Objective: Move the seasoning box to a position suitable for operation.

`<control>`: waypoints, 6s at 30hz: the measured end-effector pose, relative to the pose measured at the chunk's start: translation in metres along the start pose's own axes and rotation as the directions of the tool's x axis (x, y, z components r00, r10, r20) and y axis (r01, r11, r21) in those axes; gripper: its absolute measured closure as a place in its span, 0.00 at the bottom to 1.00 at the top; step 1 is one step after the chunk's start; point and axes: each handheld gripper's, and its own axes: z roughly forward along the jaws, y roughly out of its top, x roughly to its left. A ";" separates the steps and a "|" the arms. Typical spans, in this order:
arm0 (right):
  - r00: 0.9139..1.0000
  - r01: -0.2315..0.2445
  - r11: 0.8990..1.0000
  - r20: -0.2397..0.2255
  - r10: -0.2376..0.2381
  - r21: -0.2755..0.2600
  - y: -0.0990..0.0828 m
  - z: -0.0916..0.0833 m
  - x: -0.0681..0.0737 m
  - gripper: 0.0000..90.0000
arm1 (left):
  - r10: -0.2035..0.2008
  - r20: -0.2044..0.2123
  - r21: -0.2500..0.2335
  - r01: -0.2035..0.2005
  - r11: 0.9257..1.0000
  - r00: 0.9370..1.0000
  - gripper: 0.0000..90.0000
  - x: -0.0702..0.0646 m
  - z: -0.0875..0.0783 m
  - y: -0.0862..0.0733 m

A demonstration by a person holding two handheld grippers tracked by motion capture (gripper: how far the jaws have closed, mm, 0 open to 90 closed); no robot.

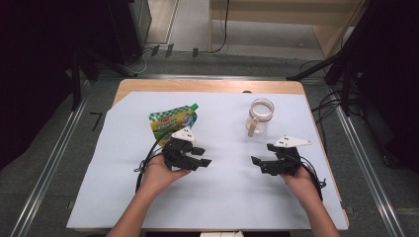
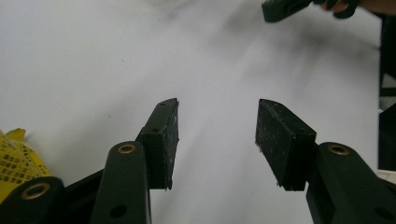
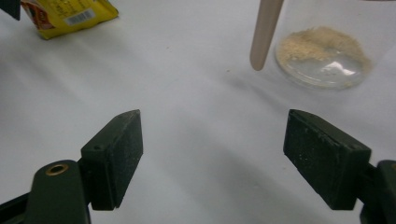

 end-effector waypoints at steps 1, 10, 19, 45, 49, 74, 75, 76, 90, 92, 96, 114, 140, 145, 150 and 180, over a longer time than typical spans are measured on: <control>1.000 0.003 1.000 -0.005 -0.003 -0.001 0.000 0.000 0.001 0.21 | -0.011 0.009 -0.002 0.011 1.000 1.000 0.53 0.001 -0.001 0.000; 0.998 0.051 0.999 -0.046 -0.050 0.006 -0.002 0.001 0.006 0.23 | -0.096 0.083 -0.021 0.099 0.995 0.992 0.49 0.006 -0.010 -0.011; 1.000 -0.017 0.998 -0.005 0.018 0.057 -0.003 0.004 0.001 0.22 | -0.047 0.035 -0.011 0.048 0.999 0.998 0.48 0.004 -0.016 -0.014; 0.993 -0.092 0.995 0.072 0.095 -0.044 0.009 -0.002 -0.008 0.08 | -0.054 0.022 -0.033 0.055 0.998 0.998 0.46 0.010 -0.025 -0.019; 0.991 -0.080 0.995 0.099 0.085 -0.057 0.012 -0.004 -0.011 0.13 | -0.052 0.023 -0.034 0.053 0.998 0.998 0.46 0.009 -0.025 -0.019; 0.976 -0.086 0.990 0.188 0.106 -0.115 0.036 0.036 -0.067 0.23 | -0.038 0.087 -0.057 0.043 0.997 0.995 0.47 0.005 -0.027 -0.020; 0.978 -0.075 0.991 0.187 0.095 -0.112 0.036 0.039 -0.067 0.22 | -0.037 0.086 -0.060 0.042 0.997 0.996 0.47 0.005 -0.027 -0.020; 0.978 -0.066 0.993 0.192 0.084 -0.099 0.037 0.041 -0.068 0.22 | -0.035 0.084 -0.059 0.040 0.997 0.996 0.47 0.004 -0.027 -0.021; 0.980 -0.095 0.988 0.165 0.115 -0.123 0.043 0.081 -0.076 0.12 | -0.009 0.107 -0.051 0.015 0.999 0.994 0.47 0.002 -0.024 -0.022; 0.979 -0.085 0.988 0.175 0.107 -0.129 0.045 0.083 -0.075 0.12 | -0.016 0.107 -0.051 0.021 0.998 0.994 0.47 0.002 -0.024 -0.022; 0.977 -0.076 0.990 0.190 0.099 -0.122 0.052 0.088 -0.073 0.11 | -0.019 0.107 -0.046 0.025 0.999 0.994 0.47 0.002 -0.023 -0.022; 0.971 -0.072 0.989 0.219 0.099 -0.128 0.057 0.085 -0.070 0.13 | -0.043 0.111 -0.047 0.048 0.998 0.993 0.44 0.005 -0.023 -0.023; 0.992 0.006 0.988 0.123 0.013 -0.151 0.038 0.023 -0.021 0.14 | -0.043 0.105 -0.041 0.047 0.998 0.994 0.44 0.005 -0.019 -0.022; 0.994 0.025 0.989 0.108 -0.010 -0.143 0.031 0.021 -0.012 0.13 | -0.036 0.097 -0.034 0.040 0.999 0.995 0.44 0.006 -0.019 -0.021; 0.995 0.052 0.990 0.086 -0.041 -0.132 0.027 0.019 0.000 0.14 | -0.038 0.094 -0.040 0.042 0.998 0.995 0.44 0.007 -0.018 -0.019; 0.971 0.198 0.979 -0.124 -0.203 -0.050 0.015 0.060 0.086 0.13 | -0.038 0.059 -0.048 0.041 0.998 0.998 0.44 0.009 -0.019 -0.019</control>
